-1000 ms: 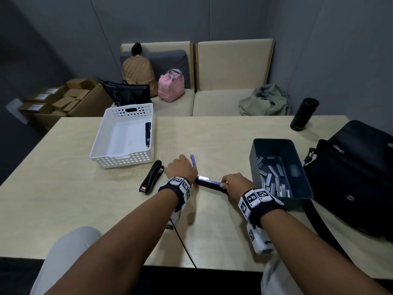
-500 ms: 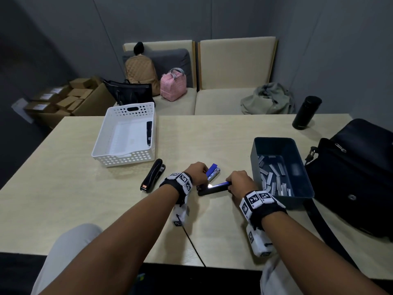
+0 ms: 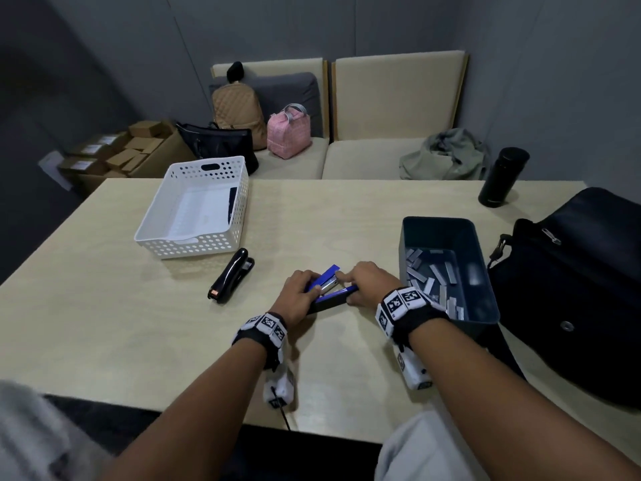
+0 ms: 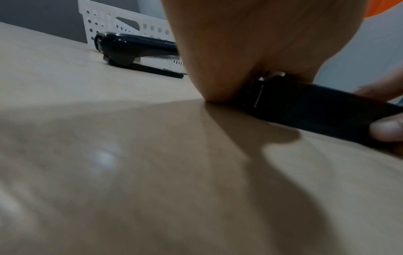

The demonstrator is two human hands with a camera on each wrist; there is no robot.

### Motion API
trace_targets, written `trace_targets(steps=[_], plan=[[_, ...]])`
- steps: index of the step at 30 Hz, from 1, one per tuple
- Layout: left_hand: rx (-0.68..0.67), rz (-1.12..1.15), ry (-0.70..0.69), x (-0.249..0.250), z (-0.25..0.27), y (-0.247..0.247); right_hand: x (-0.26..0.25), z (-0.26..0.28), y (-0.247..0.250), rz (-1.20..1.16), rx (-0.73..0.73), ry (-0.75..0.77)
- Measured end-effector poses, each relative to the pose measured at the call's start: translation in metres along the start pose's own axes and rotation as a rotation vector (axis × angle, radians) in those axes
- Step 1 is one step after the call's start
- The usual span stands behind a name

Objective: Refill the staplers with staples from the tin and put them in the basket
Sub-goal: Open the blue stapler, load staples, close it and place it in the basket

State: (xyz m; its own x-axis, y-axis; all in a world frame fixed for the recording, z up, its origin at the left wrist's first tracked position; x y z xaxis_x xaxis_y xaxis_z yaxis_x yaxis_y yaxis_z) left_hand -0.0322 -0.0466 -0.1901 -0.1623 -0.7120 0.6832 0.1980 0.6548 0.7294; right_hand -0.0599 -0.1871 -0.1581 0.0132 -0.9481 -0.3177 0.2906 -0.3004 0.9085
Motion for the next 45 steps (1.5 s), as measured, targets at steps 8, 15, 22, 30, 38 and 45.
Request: trace_targets(steps=[8, 15, 22, 30, 38, 45], plan=[[0.084, 0.121, 0.084, -0.002, 0.001, 0.006, -0.012, -0.002, 0.010, 0.096, 0.036, 0.055], [0.040, 0.083, 0.055, 0.000, 0.003, 0.007, -0.011, 0.001, 0.003, 0.112, 0.036, 0.078], [-0.242, -0.249, -0.165, 0.012, -0.020, -0.001, -0.009, -0.005, -0.001, 0.161, 0.109, -0.009], [-0.514, -0.324, -0.271, 0.033, -0.039, 0.004, -0.016, -0.005, 0.009, 0.251, 0.076, -0.145], [-0.634, -0.276, -0.335, 0.031, -0.047, -0.001, -0.020, 0.019, 0.002, -0.062, 0.114, -0.474], [-0.617, -0.276, -0.346, 0.032, -0.049, 0.003, -0.012, 0.029, -0.007, -0.314, 0.109, -0.646]])
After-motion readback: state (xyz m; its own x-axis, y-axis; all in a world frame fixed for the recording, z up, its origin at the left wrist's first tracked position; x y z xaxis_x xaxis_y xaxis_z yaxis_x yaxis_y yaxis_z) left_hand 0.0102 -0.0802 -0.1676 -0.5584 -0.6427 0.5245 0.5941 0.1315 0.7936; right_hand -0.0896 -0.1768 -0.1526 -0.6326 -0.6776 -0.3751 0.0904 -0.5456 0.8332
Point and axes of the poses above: each hand's wrist, its own z-axis away from the middle knuckle, its own y-axis out of the back of the hand, x = y × z, the point moved 8 cm from there along -z, towards the middle knuckle, and after that the axes turned 8 degrees about x, right-handed, at the moved point
